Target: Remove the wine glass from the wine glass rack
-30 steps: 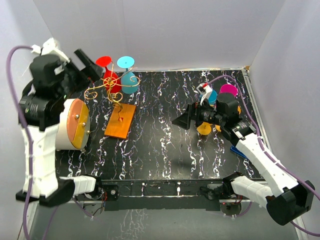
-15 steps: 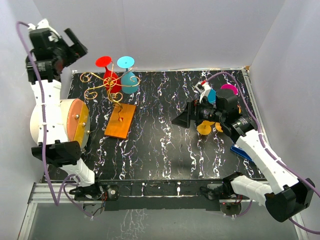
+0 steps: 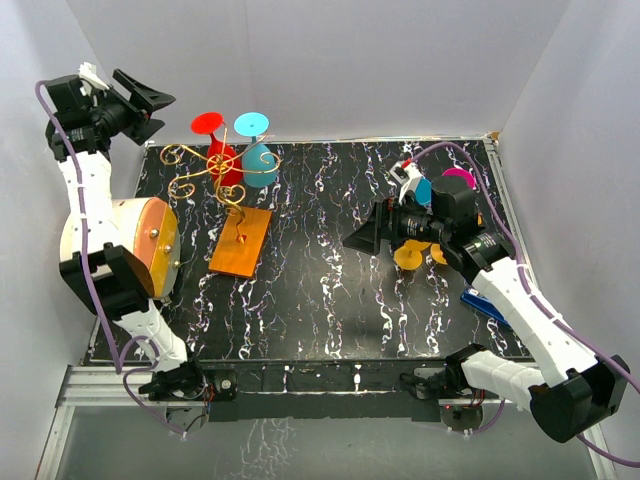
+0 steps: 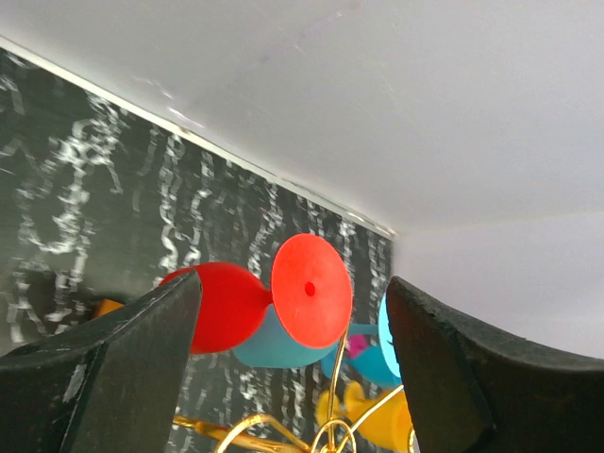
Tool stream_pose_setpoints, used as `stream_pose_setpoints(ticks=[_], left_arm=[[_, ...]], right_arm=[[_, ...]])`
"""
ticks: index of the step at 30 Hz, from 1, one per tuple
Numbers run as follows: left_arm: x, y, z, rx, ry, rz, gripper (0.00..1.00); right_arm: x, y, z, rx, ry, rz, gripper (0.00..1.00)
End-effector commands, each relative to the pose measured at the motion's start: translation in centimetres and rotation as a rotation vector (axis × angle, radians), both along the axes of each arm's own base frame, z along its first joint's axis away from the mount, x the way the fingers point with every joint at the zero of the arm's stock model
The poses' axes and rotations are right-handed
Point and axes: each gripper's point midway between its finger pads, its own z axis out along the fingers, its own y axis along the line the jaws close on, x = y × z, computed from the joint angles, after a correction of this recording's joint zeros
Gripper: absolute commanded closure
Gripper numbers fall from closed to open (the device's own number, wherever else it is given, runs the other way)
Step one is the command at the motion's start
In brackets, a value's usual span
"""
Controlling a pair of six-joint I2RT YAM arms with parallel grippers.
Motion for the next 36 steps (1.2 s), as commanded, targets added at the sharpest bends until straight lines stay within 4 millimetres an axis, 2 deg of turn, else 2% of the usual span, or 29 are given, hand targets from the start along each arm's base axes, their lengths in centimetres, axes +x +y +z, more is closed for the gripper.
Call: stream_pose_setpoints(ticks=[1,4,9,16,36], left_arm=[[-0.8,-2.1,2.1,-0.119,-0.072,-0.116,0.21],[-0.9,-2.8,1.5,-0.195,-0.088,-0.154,0.17],[-1.3,-3.4,0.0,-0.251,-0.057,-0.191,0.18],[-1.5,-3.9,-0.4,-0.328,-0.049,-0.214,0.36],[-1.6,-5.0,0.3,-0.369,-0.016,-0.286,0.55]], right_arm=[[-0.5,0.3,4.1,0.056,-0.100,0.020,0.02],[-0.7,0.2,4.2,0.057,-0.105,0.019,0.02],[-0.8,0.4,4.1,0.069,-0.095,0.030,0.02],[-0.8,0.6,4.5,0.088,-0.099,0.040,0.02],[-0.9,0.6,4.6,0.094,-0.106,0.040,0.02]])
